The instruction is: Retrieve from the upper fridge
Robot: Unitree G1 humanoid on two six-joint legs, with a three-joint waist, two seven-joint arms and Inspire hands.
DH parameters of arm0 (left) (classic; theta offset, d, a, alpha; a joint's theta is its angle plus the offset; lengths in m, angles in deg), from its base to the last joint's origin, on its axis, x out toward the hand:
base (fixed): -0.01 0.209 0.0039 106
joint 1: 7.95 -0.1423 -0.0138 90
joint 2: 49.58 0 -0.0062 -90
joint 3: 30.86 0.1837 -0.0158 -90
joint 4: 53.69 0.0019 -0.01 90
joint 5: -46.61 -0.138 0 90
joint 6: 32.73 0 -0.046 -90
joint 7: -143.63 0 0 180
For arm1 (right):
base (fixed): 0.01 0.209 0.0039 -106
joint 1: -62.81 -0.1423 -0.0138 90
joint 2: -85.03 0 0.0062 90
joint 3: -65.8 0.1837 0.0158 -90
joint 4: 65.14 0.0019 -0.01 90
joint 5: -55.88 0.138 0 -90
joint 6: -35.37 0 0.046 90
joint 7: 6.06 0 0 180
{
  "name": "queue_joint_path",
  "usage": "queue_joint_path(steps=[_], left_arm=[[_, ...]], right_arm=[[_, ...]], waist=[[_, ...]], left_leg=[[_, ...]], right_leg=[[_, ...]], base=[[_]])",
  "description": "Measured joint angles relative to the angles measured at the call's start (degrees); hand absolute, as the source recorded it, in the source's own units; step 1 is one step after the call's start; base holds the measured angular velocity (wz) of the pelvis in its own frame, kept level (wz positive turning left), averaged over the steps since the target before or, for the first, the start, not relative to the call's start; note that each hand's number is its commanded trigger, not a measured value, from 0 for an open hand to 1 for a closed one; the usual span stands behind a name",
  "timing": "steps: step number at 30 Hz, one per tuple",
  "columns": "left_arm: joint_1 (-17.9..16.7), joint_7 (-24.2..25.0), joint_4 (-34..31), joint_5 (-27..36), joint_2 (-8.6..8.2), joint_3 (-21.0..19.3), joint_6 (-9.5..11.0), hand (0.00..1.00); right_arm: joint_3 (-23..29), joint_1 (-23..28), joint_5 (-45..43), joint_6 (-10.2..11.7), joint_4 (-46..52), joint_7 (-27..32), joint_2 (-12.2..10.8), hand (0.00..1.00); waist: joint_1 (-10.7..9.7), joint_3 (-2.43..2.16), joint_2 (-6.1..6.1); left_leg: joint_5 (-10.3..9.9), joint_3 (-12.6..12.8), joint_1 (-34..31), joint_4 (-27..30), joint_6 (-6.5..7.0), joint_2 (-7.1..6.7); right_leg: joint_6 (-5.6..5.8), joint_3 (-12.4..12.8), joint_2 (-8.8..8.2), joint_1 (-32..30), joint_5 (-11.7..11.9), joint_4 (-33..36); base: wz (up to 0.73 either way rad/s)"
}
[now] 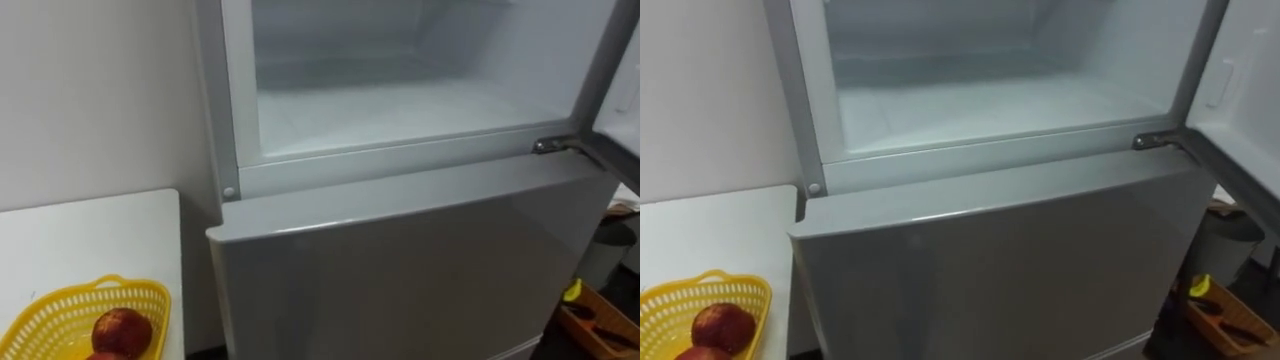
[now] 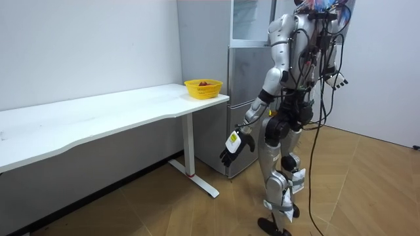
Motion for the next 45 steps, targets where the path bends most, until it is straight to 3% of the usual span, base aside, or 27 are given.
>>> queue_joint_path(steps=[4,11,17,21,33,40,45], left_arm=[[-0.1,-0.1,0.1,-0.2,0.06,-0.1,1.0,0.0],[0.0,-1.3,4.8,-0.2,1.0,2.1,3.3,0.0],[0.0,-1.2,6.6,-0.2,1.03,2.3,3.3,0.0],[0.0,-0.6,6.6,-0.3,1.05,4.2,3.3,0.0],[-0.4,0.9,7.0,-0.3,0.66,5.5,3.3,0.0],[-0.1,1.4,7.0,-0.3,0.66,6.6,4.5,0.0],[-0.2,1.3,7.2,-0.3,0.93,6.6,4.5,0.0]], right_arm=[[0.0,0.3,-3.4,2.8,8.4,1.4,0.2,0.0],[-1.3,-0.4,-7.1,5.0,16.3,1.4,0.9,0.0],[-2.6,-0.5,-13.1,5.3,21.8,-1.0,1.0,0.0],[-5.1,-0.5,-11.5,5.3,23.5,-3.1,1.1,0.0],[-9.8,-1.2,-8.6,5.1,24.3,-18.3,1.2,0.0],[-13.6,-0.2,-6.2,5.0,24.4,-27.3,1.2,0.0],[-16.1,-0.1,-5.9,3.6,24.4,-32.4,1.2,0.0]], waist=[[0.2,-0.11,0.18],[0.4,-0.24,0.66],[1.8,-0.04,1.02],[2.6,-0.04,1.05],[3.7,-0.11,1.74],[3.1,-0.09,1.47],[3.4,-0.04,0.54]], left_leg=[[0.0,0.0,-0.1,0.0,0.0,-0.04],[0.0,0.0,-0.3,0.0,0.0,-0.13],[0.0,0.0,0.4,0.0,0.0,-0.1],[0.0,0.0,0.4,0.0,0.0,-0.13],[0.0,0.1,0.3,0.2,0.0,-0.01],[0.0,0.3,0.5,0.2,0.0,0.06],[0.0,1.1,1.4,0.3,0.0,0.25]], right_leg=[[0.0,0.1,-0.02,-0.1,0.0,-0.2],[0.01,0.1,-0.09,-0.3,0.0,0.0],[0.02,0.1,-0.11,0.0,0.0,-0.1],[0.09,0.2,-0.14,-0.5,-0.1,0.0],[-0.03,0.1,-0.07,-0.3,0.1,0.5],[-0.15,0.2,-0.11,-0.4,0.1,1.1],[-0.25,0.2,-0.02,0.5,0.1,0.8]], base=[[0.0],[0.0],[0.0],[0.01],[-0.01],[-0.02],[-0.01]])
